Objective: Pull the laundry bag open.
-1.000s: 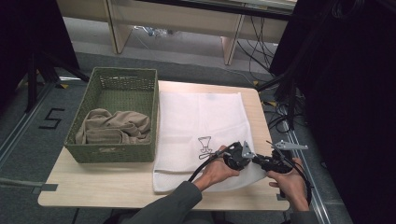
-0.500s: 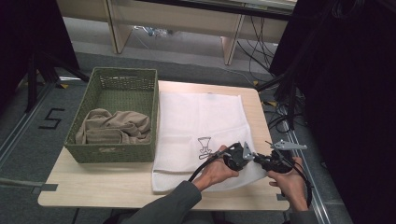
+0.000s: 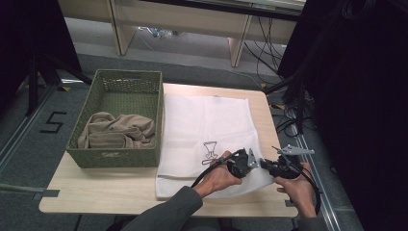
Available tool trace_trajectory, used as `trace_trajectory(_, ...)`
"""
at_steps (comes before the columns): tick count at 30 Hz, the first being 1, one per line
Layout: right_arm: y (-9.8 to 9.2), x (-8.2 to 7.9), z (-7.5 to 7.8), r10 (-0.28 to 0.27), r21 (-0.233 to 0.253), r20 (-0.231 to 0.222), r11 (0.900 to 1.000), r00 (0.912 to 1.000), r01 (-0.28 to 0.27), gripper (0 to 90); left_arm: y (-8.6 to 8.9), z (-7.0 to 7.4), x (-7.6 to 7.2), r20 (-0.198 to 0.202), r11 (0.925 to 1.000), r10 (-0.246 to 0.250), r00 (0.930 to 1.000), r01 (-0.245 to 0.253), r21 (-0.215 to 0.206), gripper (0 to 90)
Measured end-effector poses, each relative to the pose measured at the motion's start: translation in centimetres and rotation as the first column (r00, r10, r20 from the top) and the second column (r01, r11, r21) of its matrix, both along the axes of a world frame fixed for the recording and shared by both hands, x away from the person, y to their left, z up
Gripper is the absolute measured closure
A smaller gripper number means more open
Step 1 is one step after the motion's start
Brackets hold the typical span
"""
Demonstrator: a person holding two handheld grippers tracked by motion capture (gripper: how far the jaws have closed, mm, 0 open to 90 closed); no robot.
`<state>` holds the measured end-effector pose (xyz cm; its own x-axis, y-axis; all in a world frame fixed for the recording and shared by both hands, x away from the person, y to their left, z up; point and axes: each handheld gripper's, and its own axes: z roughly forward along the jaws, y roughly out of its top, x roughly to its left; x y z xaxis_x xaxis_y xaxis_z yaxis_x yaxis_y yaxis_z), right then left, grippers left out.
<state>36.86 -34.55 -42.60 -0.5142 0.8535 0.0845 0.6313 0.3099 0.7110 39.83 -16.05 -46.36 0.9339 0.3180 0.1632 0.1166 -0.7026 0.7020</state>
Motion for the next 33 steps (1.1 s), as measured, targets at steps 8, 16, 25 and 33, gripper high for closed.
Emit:
trace_trajectory(8,0.06,0.15,-0.23,0.003,-0.015,-0.005,1.000,1.0000,-0.003,85.0,0.43,-0.32,-0.26,-0.006,1.0000,0.007,1.0000,-0.007,-0.002,86.9)
trace_trajectory(16,-0.03,0.15,-0.38,-0.012,-0.013,-0.015,1.000,0.9998,0.011,85.2,0.52,-0.73,-0.34,-0.004,0.9999,0.009,0.9999,-0.009,0.015,86.9)
trace_trajectory(25,-0.08,0.43,-0.60,0.007,-0.045,-0.005,0.999,1.0000,-0.008,85.2,0.96,-0.84,-0.53,-0.006,0.9998,0.011,0.9999,-0.011,0.018,86.9)
trace_trajectory(33,0.01,0.28,-0.61,-0.011,-0.041,-0.030,0.999,0.9995,0.010,85.2,0.87,-0.95,-0.64,0.009,0.9994,0.006,0.9999,-0.006,0.034,86.9)
